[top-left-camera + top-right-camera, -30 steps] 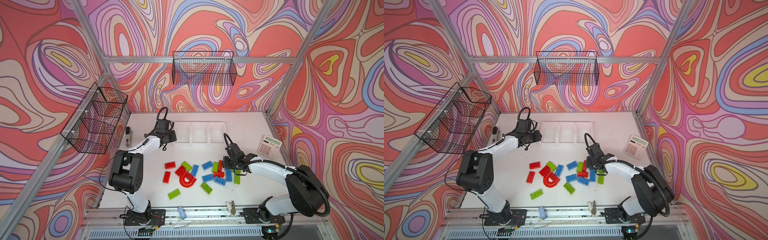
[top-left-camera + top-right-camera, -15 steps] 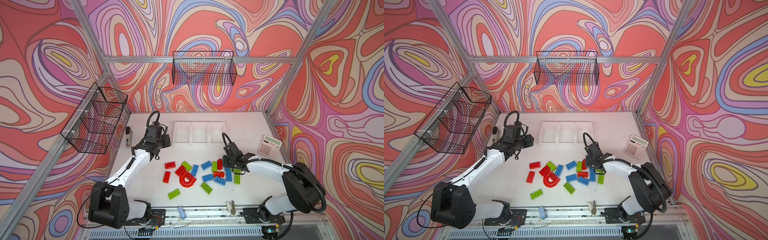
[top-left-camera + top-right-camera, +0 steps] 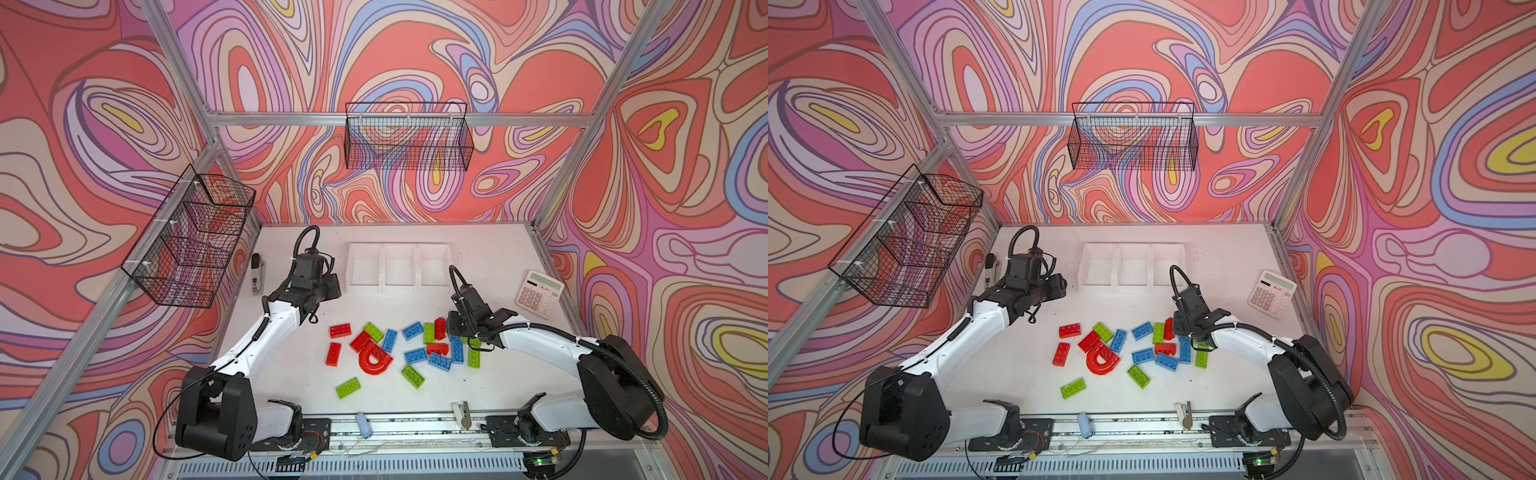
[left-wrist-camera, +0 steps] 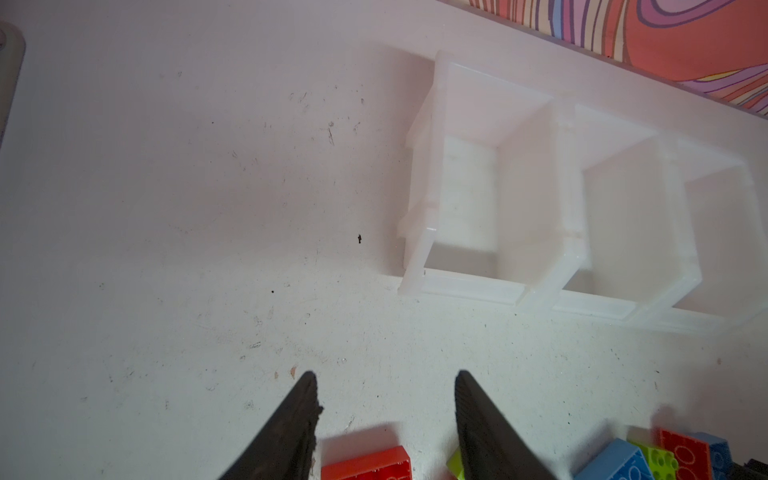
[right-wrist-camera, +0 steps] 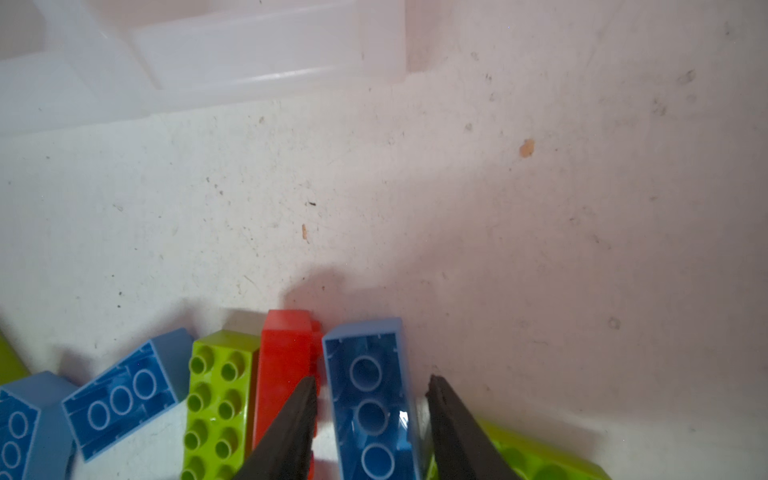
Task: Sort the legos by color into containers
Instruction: 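Lower right gripper onto a blue brick and close while left gripper hovers, then carry blue brick into bin nearest right arm, release, while left gripper approaches red bricks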
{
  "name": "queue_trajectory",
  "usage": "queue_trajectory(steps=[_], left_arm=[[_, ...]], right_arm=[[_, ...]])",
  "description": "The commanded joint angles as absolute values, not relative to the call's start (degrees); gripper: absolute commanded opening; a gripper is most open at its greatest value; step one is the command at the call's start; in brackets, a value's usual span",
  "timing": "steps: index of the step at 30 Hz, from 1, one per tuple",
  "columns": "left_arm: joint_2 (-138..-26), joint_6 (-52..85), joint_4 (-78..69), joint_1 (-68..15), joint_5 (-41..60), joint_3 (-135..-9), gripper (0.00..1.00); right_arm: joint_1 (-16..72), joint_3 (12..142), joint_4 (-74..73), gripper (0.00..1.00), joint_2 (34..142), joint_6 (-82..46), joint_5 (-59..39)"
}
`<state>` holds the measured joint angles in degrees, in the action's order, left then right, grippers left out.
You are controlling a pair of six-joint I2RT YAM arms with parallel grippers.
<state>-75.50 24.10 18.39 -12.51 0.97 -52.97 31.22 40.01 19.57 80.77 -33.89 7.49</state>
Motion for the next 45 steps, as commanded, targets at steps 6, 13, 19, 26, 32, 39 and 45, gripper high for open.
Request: queue_trajectory(steps=[6,13,19,26,32,39,45], left_arm=[[-75.44,24.26,19.14,-12.74,1.97,-51.98,0.56],[-72.65,22.55,22.69,-12.74,2.2,-51.93,0.59],[-71.06,21.88,25.34,-12.74,1.28,-52.12,0.59],[-71.97,22.44,26.67,-12.74,1.36,-51.08,0.57],[-71.06,25.08,28.19,-12.74,2.65,-48.15,0.56],[-68.41,27.16,30.53,-13.49,3.28,-45.91,0.57],[-66.12,22.31,34.96,-14.06,5.3,-47.77,0.6]], right_arm=[[31.49,38.82,20.94,0.51,82.28,-31.74,6.75],[31.52,38.32,18.48,0.52,85.03,-31.18,6.65],[31.52,38.49,16.96,0.46,86.6,-31.2,7.23],[31.51,40.04,18.65,0.26,83.11,-30.92,8.28],[31.49,44.83,21.96,0.2,79.52,-30.04,10.82],[29.76,56.51,20.37,0.21,85.11,-26.33,12.95],[26.18,68.89,16.63,0.22,96.12,-22.94,10.3]])
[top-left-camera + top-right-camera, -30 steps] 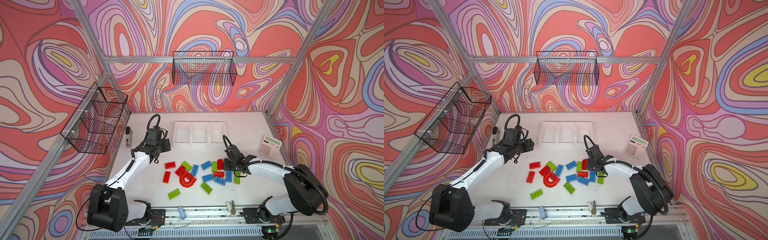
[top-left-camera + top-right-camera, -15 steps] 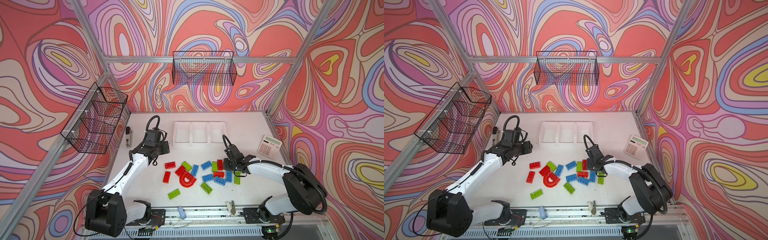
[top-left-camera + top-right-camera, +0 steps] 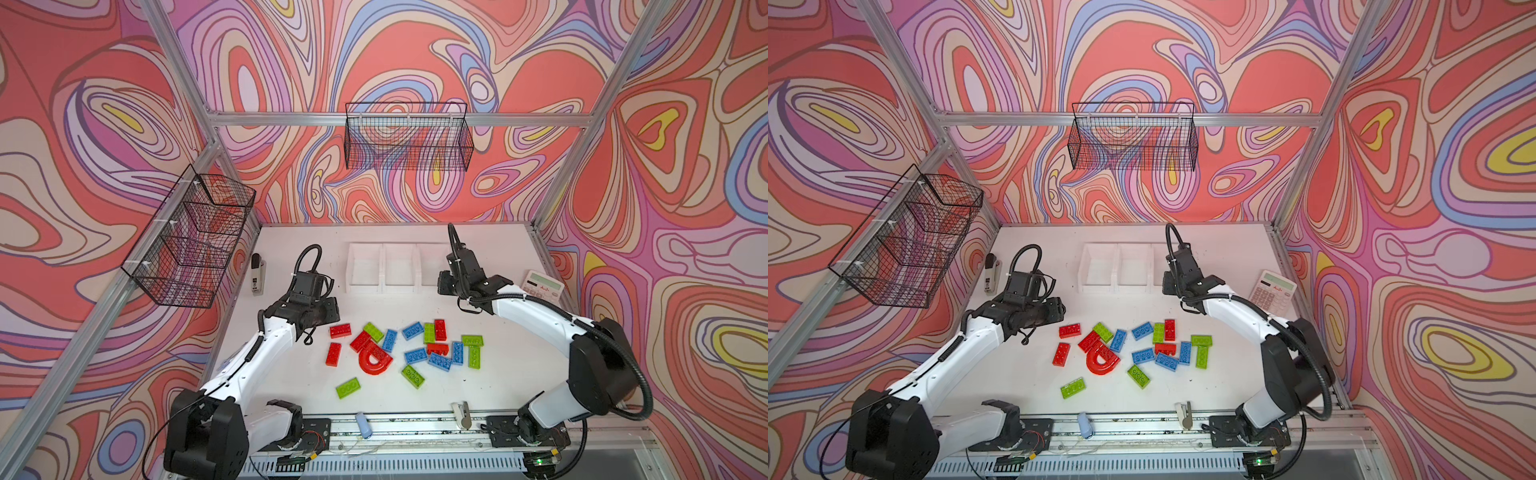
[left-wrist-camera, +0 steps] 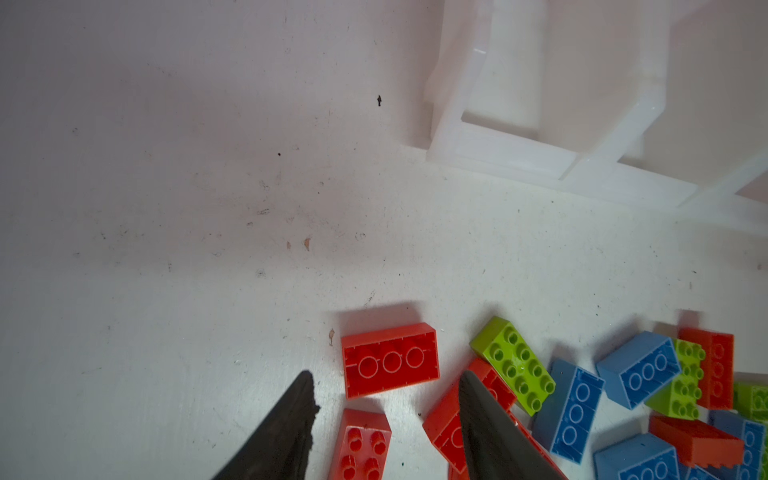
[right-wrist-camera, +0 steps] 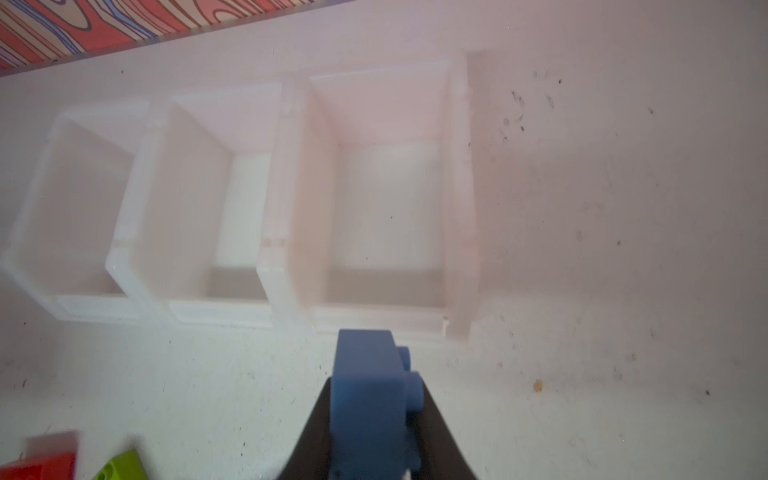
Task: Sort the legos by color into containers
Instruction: 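Carry blue brick into bin nearest right arm, release, while left gripper approaches red bricks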
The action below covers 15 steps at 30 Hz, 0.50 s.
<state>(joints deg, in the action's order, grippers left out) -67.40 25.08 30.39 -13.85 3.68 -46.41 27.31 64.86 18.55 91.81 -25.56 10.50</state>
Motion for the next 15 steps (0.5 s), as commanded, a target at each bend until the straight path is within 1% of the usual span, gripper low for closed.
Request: queue_trajectory(steps=[1,5,10,13,15], left_arm=[[-66.25,19.78,36.8,-14.06,5.26,-49.38,0.61],[-66.81,9.7,42.91,-14.06,2.34,-54.8,0.62],[-63.79,0.07,40.01,-14.15,1.05,-51.53,0.61],[-63.87,-2.36,37.91,-14.99,2.59,-48.95,0.6],[-64.69,-2.96,37.36,-16.35,1.23,-48.46,0.6]], right_arm=[[25.51,70.98,16.32,0.23,98.37,-22.45,9.6],[23.07,77.37,13.96,0.23,107.15,-21.78,5.66],[22.86,84.03,13.08,0.23,114.64,-20.68,5.15],[22.49,86.19,12.41,0.3,117.81,-21.31,3.74],[22.41,87.14,11.81,0.35,119.13,-21.53,3.17]])
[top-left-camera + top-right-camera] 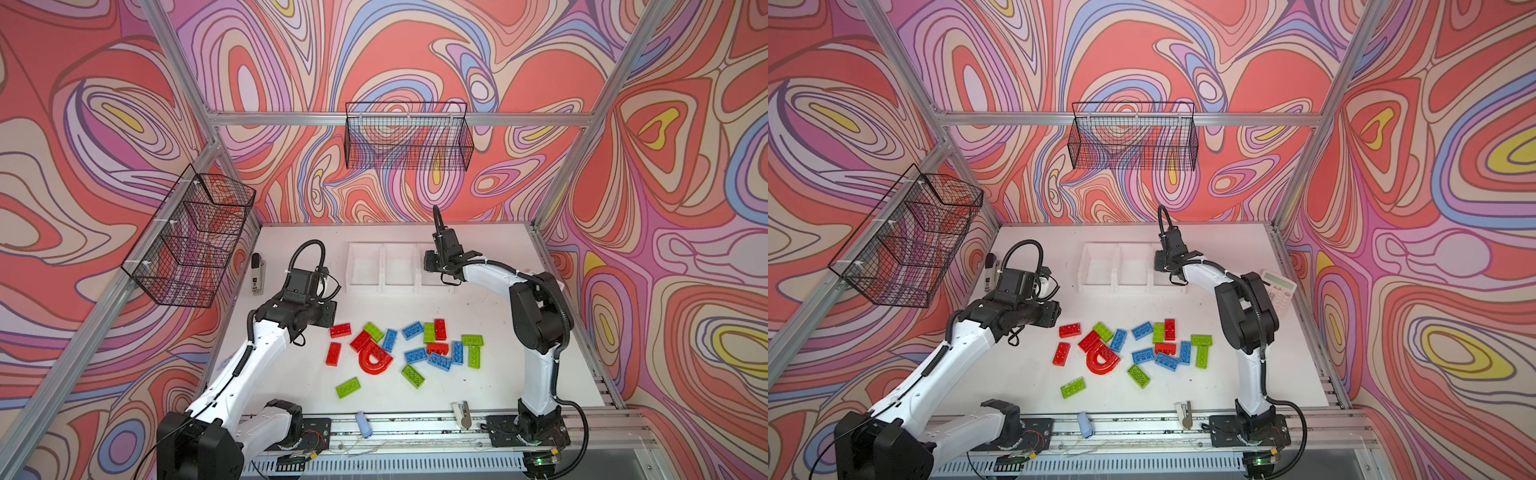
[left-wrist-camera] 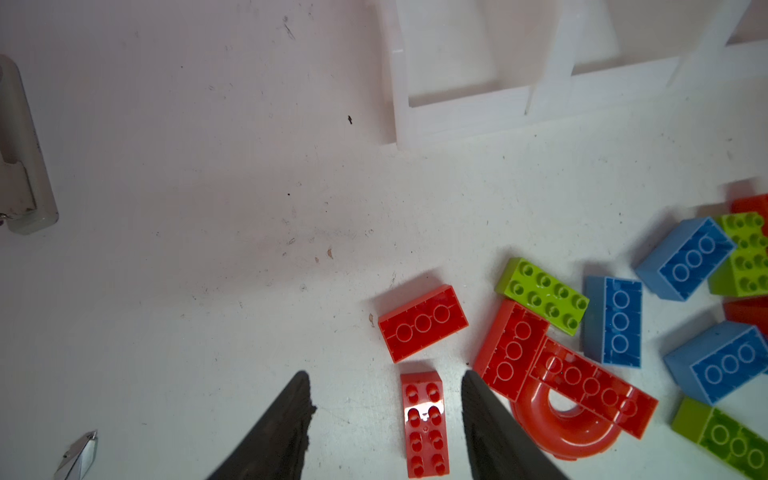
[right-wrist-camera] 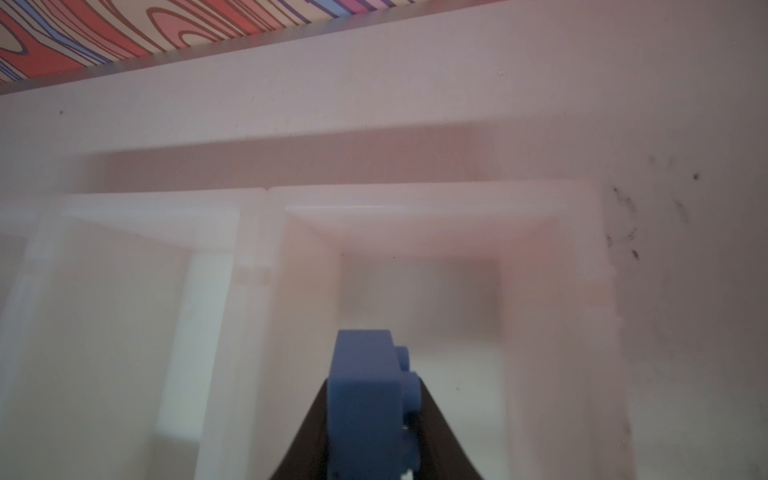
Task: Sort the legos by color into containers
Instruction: 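Carry blue brick into bin nearest right arm, release, while left gripper approaches red bricks, then grasp small red brick with left gripper while right gripper withdraws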
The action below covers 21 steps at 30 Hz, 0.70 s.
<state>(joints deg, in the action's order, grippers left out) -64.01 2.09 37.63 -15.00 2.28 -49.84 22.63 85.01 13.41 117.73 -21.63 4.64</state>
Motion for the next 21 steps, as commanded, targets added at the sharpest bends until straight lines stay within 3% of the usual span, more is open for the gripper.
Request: queue_trajectory(steps=[1,7,21], left_arm=[[-65.22,-3.15,37.18,-16.67,0.59,-48.39,0.6],[-67.75,-8.39,32.65,-16.91,0.66,-46.08,0.61],[-78.53,-23.71,32.58,-21.26,-1.87,-46.81,0.6]], right_arm=[[22.24,87.62,11.62,0.39,119.71,-21.74,2.68],[21.03,86.66,11.91,0.54,115.73,-22.68,-0.74],[20.13,60.87,10.82,0.56,84.5,-23.53,-4.1]])
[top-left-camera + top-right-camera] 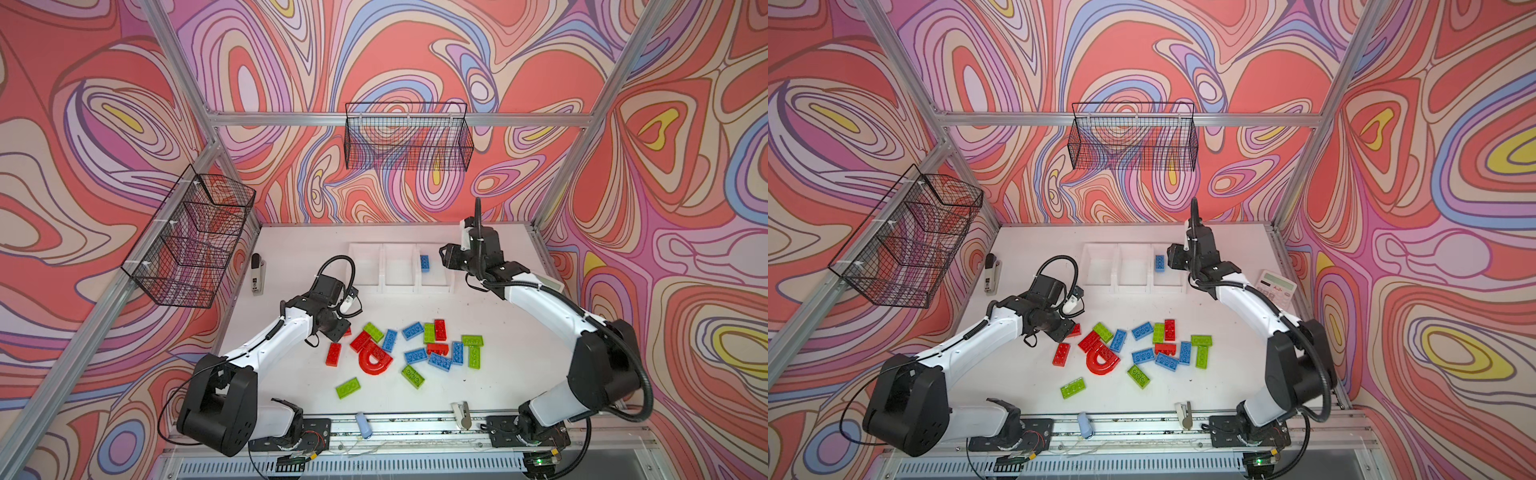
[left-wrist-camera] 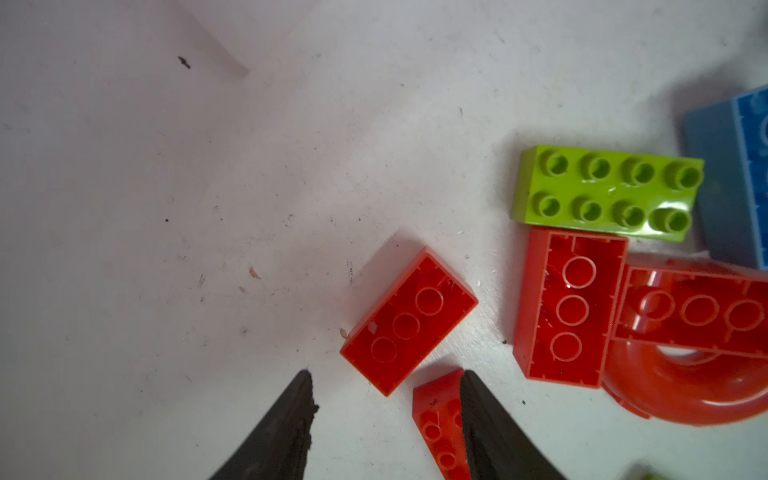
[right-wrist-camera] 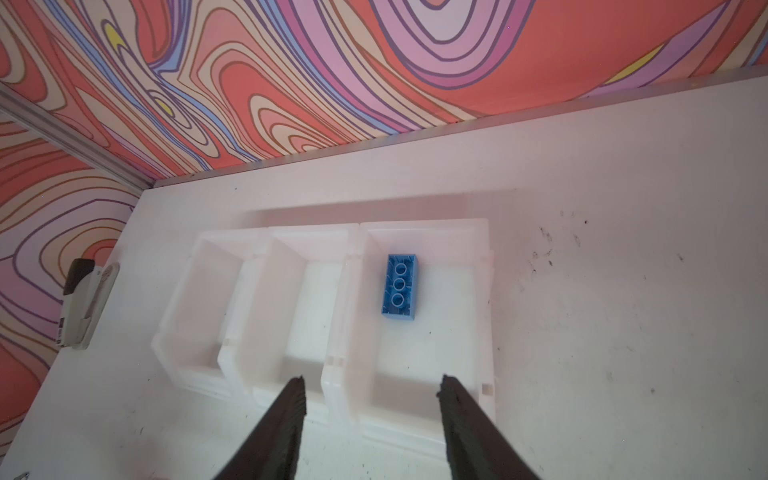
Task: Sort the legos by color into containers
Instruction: 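Grasp small red brick with left gripper while right gripper withdraws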
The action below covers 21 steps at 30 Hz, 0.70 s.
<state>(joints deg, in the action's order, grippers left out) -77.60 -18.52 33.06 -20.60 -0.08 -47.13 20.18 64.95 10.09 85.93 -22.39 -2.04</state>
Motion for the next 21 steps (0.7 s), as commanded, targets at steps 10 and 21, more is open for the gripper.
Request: queue_trajectory(steps=[10,21], left_arm=[[-87.24,-28.45,29.7,-23.77,-4.28,-47.9,0.63],[-92.2,-29.2,27.27,-23.81,-4.44,-49.74,0.16]], right_arm=[[20.13,56.63,11.47,0.58,80.43,-23.15,-3.85],[20.13,53.28,13.25,0.55,79.5,-24.21,-4.29]])
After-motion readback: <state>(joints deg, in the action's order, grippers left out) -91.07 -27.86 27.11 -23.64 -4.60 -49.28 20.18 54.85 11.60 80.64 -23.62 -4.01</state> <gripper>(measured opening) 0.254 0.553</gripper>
